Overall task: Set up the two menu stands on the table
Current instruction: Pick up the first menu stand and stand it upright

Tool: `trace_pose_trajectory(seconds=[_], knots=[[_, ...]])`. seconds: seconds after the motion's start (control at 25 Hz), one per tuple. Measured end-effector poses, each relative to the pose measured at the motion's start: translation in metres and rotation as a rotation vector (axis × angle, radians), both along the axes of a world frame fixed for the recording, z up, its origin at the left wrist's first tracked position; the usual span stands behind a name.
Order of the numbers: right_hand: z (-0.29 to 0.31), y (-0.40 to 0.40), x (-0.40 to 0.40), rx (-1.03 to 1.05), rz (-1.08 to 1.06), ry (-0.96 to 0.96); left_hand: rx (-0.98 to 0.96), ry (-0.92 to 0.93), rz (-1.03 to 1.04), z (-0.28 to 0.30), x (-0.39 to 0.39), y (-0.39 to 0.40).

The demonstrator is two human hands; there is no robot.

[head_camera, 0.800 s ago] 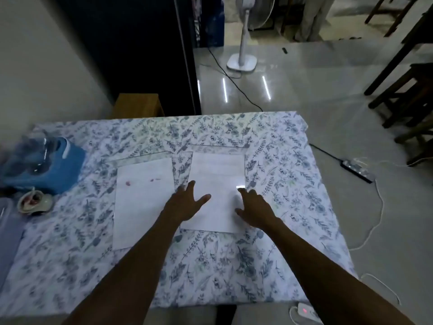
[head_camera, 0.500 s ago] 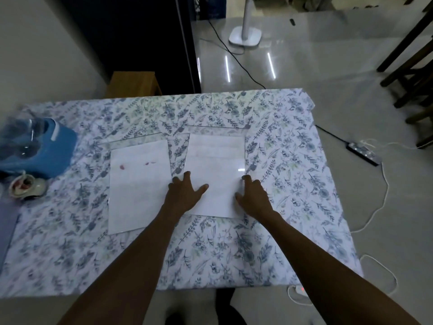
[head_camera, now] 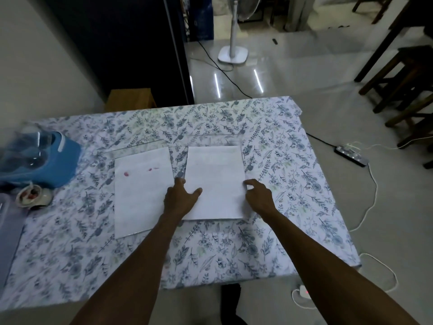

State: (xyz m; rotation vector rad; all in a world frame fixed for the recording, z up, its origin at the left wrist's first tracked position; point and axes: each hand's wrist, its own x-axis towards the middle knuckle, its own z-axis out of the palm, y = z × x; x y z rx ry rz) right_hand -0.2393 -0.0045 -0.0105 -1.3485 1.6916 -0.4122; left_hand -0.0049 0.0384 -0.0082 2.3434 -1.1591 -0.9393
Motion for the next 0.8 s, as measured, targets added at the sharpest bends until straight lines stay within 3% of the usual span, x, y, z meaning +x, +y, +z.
trace_pose_trajectory(seconds=[0.12,0.28,0.6,0.8], knots=[[0.013,0.019,-0.011,-0.031,0.029,-0.040,-0.069,0.032,-0.020,0.018,0.004,0.021],[0.044,0.057,-0.028,0.049,-0.040,-0.268,-0.152,0.022,-0.082,0.040,0.024,0.057],[0.091,0.073,-0.036,0.002,-0.030,-0.322,-0.300,0.198,-0.187,0.083,0.045,0.096],[0.107,0.015,-0.025,-0.141,0.030,-0.218,-0.423,0.033,-0.277,0.117,0.049,0.053]])
